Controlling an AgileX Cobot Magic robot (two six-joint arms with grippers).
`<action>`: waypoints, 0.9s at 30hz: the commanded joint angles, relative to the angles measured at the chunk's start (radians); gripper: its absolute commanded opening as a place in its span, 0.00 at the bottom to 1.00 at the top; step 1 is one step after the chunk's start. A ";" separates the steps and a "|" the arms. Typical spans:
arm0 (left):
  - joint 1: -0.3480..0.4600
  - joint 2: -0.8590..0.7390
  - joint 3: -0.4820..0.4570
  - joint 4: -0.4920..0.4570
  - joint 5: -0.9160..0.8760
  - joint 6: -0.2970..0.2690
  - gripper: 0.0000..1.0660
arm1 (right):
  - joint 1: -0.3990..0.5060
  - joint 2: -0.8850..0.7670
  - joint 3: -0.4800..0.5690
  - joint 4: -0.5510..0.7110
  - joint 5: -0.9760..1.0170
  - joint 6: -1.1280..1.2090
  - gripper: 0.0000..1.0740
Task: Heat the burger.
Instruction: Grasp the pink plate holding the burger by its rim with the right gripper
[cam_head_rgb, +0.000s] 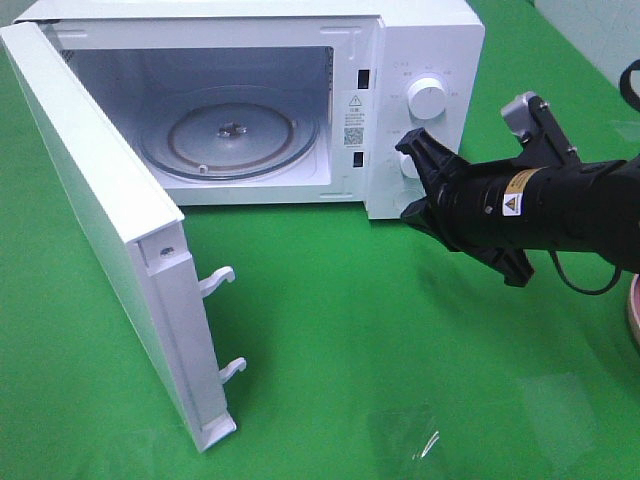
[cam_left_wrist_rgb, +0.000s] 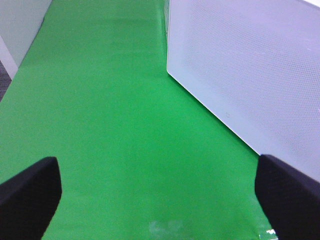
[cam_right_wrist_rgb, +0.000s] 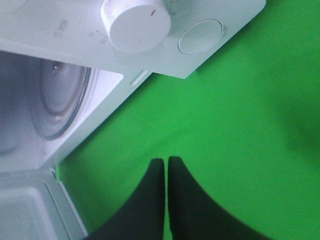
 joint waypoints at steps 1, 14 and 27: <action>-0.007 -0.014 -0.001 -0.004 -0.013 0.002 0.94 | -0.004 -0.083 -0.001 -0.121 0.153 -0.067 0.03; -0.007 -0.014 -0.001 -0.004 -0.013 0.002 0.94 | -0.004 -0.253 -0.014 -0.106 0.566 -0.418 0.04; -0.007 -0.014 -0.001 -0.004 -0.013 0.002 0.94 | -0.008 -0.299 -0.176 0.052 1.052 -1.038 0.09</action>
